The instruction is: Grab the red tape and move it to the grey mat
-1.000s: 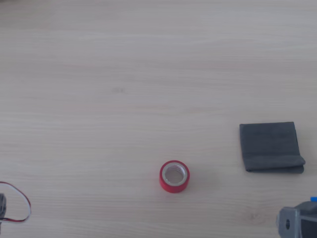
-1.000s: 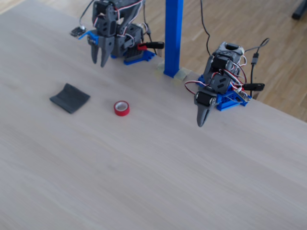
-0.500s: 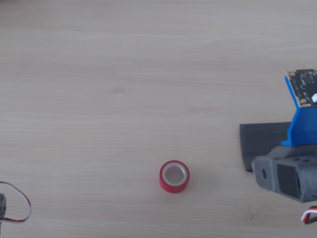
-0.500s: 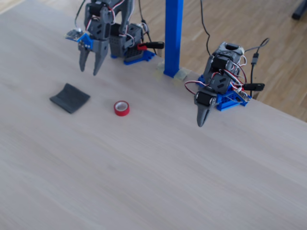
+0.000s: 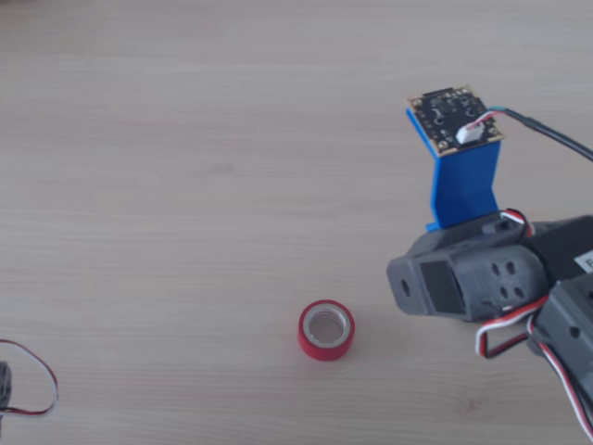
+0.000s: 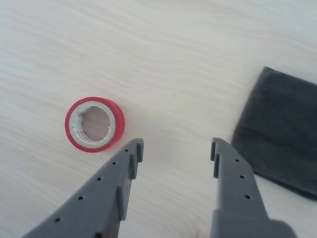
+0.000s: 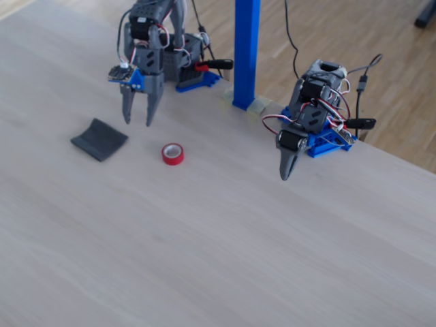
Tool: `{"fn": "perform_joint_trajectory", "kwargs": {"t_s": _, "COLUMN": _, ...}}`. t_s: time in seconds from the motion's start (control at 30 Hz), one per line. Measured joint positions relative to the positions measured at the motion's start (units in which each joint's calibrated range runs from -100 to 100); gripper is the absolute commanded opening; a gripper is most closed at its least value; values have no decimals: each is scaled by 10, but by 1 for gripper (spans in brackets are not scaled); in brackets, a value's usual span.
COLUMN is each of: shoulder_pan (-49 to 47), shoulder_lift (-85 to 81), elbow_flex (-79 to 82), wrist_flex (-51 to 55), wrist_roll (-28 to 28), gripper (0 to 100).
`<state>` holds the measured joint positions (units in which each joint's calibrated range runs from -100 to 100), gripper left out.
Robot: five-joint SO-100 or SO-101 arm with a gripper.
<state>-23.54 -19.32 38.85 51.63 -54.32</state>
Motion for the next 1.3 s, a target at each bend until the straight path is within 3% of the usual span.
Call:
{"fn": "perform_joint_trajectory", "kwargs": {"t_s": 0.6, "shoulder_pan": -97, "shoulder_lift": 160, "elbow_flex": -65, "wrist_flex": -49, "wrist_roll": -20, "gripper": 21}}
{"fn": "perform_joint_trajectory", "kwargs": {"t_s": 1.3, "shoulder_pan": -71, "shoulder_lift": 254, "elbow_flex": -71, "wrist_flex": -85, "wrist_roll": -19, "gripper": 21}}
